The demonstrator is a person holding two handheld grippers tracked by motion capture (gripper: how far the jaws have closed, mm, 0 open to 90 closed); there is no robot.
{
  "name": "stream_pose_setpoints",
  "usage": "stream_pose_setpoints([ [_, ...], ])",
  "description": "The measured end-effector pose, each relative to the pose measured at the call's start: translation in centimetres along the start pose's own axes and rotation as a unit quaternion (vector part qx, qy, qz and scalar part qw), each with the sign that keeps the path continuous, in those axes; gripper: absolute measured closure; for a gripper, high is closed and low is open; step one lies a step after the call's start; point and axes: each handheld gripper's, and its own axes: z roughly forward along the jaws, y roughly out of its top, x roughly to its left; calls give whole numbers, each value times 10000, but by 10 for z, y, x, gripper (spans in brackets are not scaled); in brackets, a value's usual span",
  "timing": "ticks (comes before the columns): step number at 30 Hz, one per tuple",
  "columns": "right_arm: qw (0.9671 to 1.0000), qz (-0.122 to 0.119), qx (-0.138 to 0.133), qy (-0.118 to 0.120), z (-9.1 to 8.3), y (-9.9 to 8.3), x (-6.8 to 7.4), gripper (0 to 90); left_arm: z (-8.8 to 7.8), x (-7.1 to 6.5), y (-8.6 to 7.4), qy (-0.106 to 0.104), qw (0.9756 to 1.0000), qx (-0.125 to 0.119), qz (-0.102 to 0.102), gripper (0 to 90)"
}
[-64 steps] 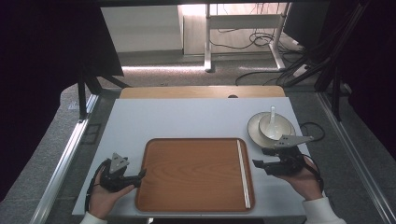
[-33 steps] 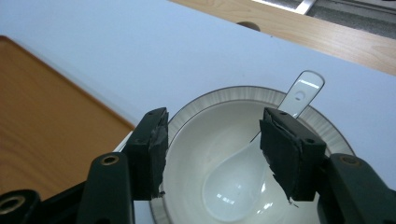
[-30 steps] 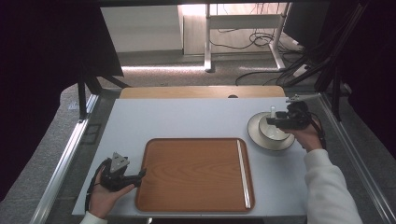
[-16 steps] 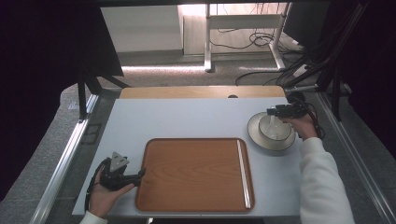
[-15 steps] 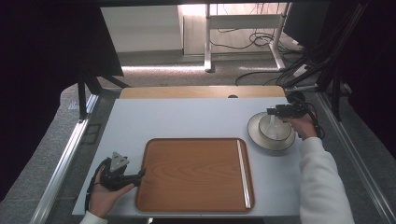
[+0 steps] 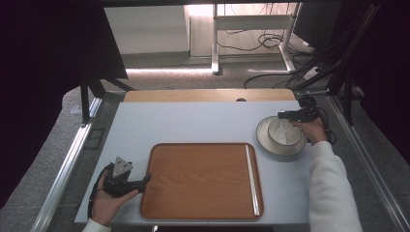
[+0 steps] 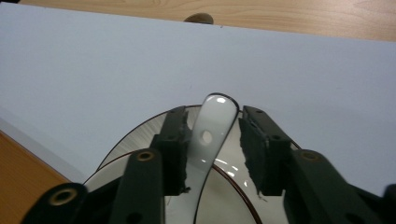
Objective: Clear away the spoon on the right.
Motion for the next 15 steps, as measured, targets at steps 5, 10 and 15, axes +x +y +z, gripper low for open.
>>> stream_pose_setpoints([
  [5,9997,198,-6,168,1,-2,-2,727,1,0,0,-6,10000,16,-2,178],
  [10,9999,72,5,132,-3,0,3,822,0,0,-1,-4,10000,21,5,178],
  [15,9997,-90,-98,191,-11,2,9,851,0,0,-1,0,10000,20,0,177],
])
